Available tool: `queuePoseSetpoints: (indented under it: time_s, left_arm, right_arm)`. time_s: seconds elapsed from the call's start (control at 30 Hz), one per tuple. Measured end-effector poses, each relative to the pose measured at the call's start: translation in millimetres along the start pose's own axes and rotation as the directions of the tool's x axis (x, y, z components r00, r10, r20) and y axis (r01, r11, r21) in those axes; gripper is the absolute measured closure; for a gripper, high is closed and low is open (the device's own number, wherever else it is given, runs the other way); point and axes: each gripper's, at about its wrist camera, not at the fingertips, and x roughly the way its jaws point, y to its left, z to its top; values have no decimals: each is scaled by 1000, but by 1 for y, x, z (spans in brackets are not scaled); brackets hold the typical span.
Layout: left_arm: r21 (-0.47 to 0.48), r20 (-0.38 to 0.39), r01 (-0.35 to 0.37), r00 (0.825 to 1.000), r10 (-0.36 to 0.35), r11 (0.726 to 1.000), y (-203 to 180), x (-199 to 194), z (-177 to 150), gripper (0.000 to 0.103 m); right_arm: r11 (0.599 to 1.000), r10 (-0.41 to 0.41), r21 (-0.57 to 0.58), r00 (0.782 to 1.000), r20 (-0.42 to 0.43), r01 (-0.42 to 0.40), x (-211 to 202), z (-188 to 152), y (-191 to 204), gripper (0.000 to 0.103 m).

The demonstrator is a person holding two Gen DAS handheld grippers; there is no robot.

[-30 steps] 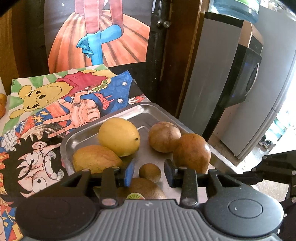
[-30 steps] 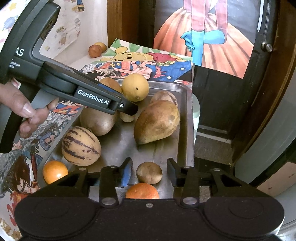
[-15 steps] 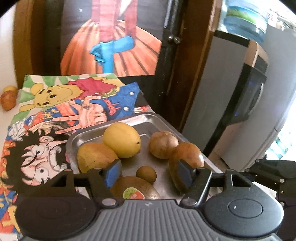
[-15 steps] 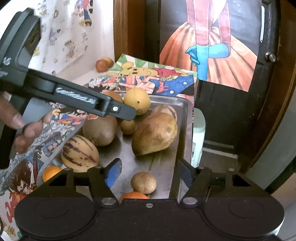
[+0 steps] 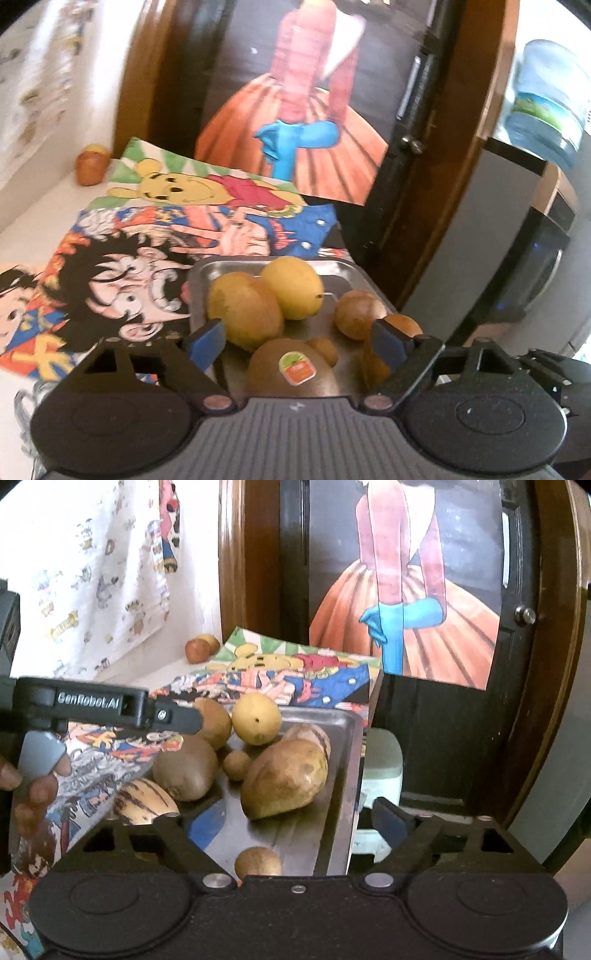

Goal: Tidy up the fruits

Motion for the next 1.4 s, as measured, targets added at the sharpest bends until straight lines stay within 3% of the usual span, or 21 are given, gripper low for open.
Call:
queuePoseSetpoints:
  time_s: [0.13, 0.43, 0.7, 0.87, 1.13, 1.4]
  left_arm:
    - [-1, 27, -73, 997, 73, 997, 1, -13, -4, 1]
    - [-50, 51, -162, 985, 164, 986, 15, -45, -15, 1]
    - [-105, 95, -237, 964, 247, 966, 22, -78, -35, 1]
    - [-138, 131, -307, 937, 325, 942, 16, -109, -50, 1]
    - [-195, 181, -422, 872, 456, 885, -22, -156, -72, 0]
    - [-232, 205, -480, 826, 525, 846, -66, -182, -96, 0]
  right_arm:
    - [1000, 1, 13, 999, 37, -2, -5, 1, 3, 1]
    - [999, -1, -35, 996, 87, 4, -13, 4, 25, 1]
    - [1000, 9, -30, 985, 171, -3, -32, 0, 37, 1]
    - [999, 53, -17, 973, 223, -50, -50, -10, 35, 1]
    - [991, 131, 1, 953, 273, -136, -87, -21, 20, 1]
    - [989, 133, 23, 936, 327, -148, -121, -35, 3, 1]
